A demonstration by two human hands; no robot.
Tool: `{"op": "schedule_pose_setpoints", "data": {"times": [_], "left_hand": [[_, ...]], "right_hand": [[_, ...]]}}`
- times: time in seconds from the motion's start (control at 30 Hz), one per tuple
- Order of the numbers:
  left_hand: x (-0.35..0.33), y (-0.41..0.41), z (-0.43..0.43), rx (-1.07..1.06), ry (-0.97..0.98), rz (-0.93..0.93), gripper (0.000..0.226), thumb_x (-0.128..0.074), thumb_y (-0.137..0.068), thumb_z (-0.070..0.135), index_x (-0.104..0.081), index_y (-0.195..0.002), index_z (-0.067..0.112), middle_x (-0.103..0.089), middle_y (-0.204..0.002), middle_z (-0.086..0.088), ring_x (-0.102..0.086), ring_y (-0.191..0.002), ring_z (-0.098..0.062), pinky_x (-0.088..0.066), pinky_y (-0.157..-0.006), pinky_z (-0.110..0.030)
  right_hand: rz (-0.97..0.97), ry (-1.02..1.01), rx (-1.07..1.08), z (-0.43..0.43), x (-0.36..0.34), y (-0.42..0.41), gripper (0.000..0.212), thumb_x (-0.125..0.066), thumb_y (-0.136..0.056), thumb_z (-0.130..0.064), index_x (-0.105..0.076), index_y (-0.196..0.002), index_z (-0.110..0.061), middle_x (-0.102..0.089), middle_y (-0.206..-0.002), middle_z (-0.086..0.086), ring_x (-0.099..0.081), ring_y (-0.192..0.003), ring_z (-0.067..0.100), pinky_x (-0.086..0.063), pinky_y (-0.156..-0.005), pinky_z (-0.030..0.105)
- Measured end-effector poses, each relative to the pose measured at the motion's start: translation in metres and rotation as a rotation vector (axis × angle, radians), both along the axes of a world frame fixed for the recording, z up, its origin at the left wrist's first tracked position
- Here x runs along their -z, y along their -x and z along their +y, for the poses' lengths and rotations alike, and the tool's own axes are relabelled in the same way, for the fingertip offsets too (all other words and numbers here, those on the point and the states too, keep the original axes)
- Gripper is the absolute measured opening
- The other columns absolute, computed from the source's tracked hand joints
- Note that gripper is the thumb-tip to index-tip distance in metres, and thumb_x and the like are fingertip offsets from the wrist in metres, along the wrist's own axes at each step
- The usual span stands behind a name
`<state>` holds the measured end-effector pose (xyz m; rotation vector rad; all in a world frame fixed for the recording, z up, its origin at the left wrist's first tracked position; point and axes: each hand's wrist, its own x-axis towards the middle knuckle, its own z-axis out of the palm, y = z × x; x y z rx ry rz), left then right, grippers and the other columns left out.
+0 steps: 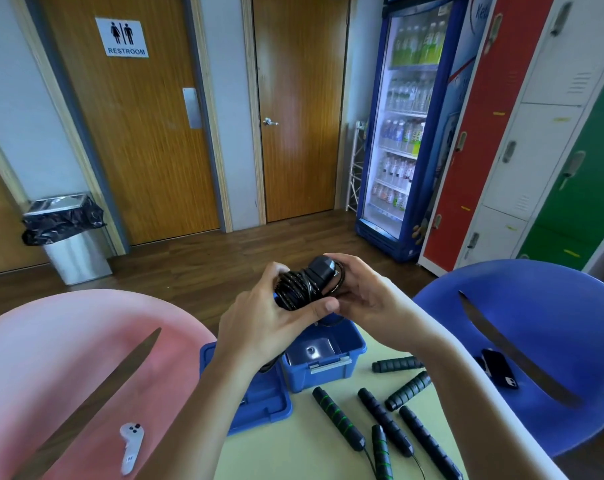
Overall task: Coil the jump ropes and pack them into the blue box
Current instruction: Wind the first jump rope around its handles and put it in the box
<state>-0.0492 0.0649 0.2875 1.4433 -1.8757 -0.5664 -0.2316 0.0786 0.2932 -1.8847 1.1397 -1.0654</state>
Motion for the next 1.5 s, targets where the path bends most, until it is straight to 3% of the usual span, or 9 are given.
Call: {"op": "schedule_pose_setpoints", "data": {"times": [0.3, 0.53, 0.6, 0.67, 0.73, 1.0, 1.2, 1.3, 1.5], "left_hand": [[0.003, 0.002, 0.005, 0.027, 0.004, -0.171, 0.084, -0.038, -0.041, 0.1, -0.035, -0.105, 0.045, -0.066, -0.085, 0.013, -0.065, -0.084, -0.016, -0.053, -0.076, -0.038], [-0.002, 0.009, 0.012, -0.007, 0.11, -0.245, 0.085, -0.035, -0.042, 0.096, -0.027, -0.108, 0.043, -0.058, -0.078, 0.016, -0.067, -0.09, -0.02, -0.05, -0.071, -0.035], [0.0, 0.01, 0.013, -0.023, 0.151, -0.278, 0.09, -0.039, -0.044, 0.096, -0.026, -0.114, 0.041, -0.061, -0.086, 0.016, -0.066, -0.093, -0.019, -0.05, -0.07, -0.034], [0.004, 0.01, 0.013, -0.061, 0.251, -0.339, 0.099, -0.042, -0.046, 0.096, -0.028, -0.123, 0.036, -0.066, -0.1, 0.013, -0.065, -0.097, -0.016, -0.05, -0.071, -0.033], [0.007, 0.011, 0.014, -0.089, 0.348, -0.414, 0.108, -0.041, -0.044, 0.097, -0.034, -0.127, 0.028, -0.068, -0.104, 0.01, -0.065, -0.097, -0.015, -0.049, -0.073, -0.032], [0.007, 0.003, 0.006, -0.038, 0.546, -0.575, 0.111, -0.044, -0.042, 0.095, -0.053, -0.125, 0.022, -0.067, -0.077, 0.005, -0.064, -0.071, -0.021, -0.046, -0.061, -0.034], [-0.002, -0.02, 0.004, -0.016, 0.259, 0.041, 0.068, -0.045, -0.063, 0.084, -0.056, -0.115, 0.042, -0.063, -0.109, 0.016, -0.058, -0.107, -0.009, -0.048, -0.087, -0.037], [0.004, -0.018, 0.004, 0.017, -0.018, 0.556, 0.034, -0.052, -0.081, 0.067, -0.063, -0.094, 0.038, -0.062, -0.092, -0.011, -0.066, -0.086, -0.036, -0.057, -0.059, -0.04], [0.015, -0.003, 0.007, -0.08, 0.069, 0.609, 0.024, -0.051, -0.095, 0.04, -0.056, -0.08, 0.022, -0.052, -0.076, -0.031, -0.056, -0.059, -0.05, -0.036, -0.034, -0.024]], "right_hand": [[-0.011, -0.043, 0.183, 0.005, -0.01, 0.009, 0.029, -0.045, -0.096, -0.016, -0.044, -0.125, -0.023, -0.072, -0.09, 0.009, -0.068, -0.09, 0.022, -0.05, -0.093, 0.049], [-0.018, 0.186, 0.564, 0.012, -0.019, -0.015, 0.022, -0.052, -0.093, -0.04, -0.059, -0.108, -0.026, -0.058, -0.105, -0.004, -0.056, -0.092, 0.003, -0.041, -0.082, 0.012], [-0.045, 0.047, 0.568, 0.009, -0.023, -0.015, 0.029, -0.046, -0.091, -0.053, -0.057, -0.106, -0.03, -0.054, -0.109, -0.002, -0.052, -0.095, 0.0, -0.037, -0.084, 0.008], [0.046, -0.218, 0.49, 0.005, -0.027, -0.015, 0.06, -0.032, -0.077, -0.08, -0.057, -0.102, -0.032, -0.058, -0.102, 0.003, -0.06, -0.092, 0.016, -0.049, -0.089, 0.03], [0.174, -0.399, 0.443, 0.003, -0.029, -0.018, 0.087, -0.023, -0.063, -0.092, -0.062, -0.105, -0.026, -0.062, -0.097, 0.008, -0.068, -0.076, 0.025, -0.059, -0.07, 0.036], [-0.068, -0.257, 0.502, -0.001, 0.001, -0.022, 0.057, -0.052, -0.089, -0.054, -0.058, -0.086, 0.002, -0.055, -0.057, 0.006, -0.049, -0.037, 0.015, -0.038, -0.039, 0.021], [-0.139, -0.127, 0.481, 0.003, 0.001, -0.016, 0.05, -0.048, -0.094, -0.048, -0.053, -0.082, 0.0, -0.055, -0.059, 0.011, -0.05, -0.04, 0.02, -0.042, -0.046, 0.03], [-0.201, -0.143, 0.458, 0.003, 0.002, -0.017, 0.041, -0.048, -0.095, -0.044, -0.054, -0.089, -0.003, -0.057, -0.075, 0.014, -0.058, -0.056, 0.022, -0.046, -0.045, 0.026], [-0.256, -0.042, 0.653, 0.002, 0.007, -0.032, 0.043, -0.05, -0.093, -0.049, -0.049, -0.073, -0.011, -0.048, -0.063, 0.0, -0.045, -0.064, 0.018, -0.038, -0.063, 0.033]]}}
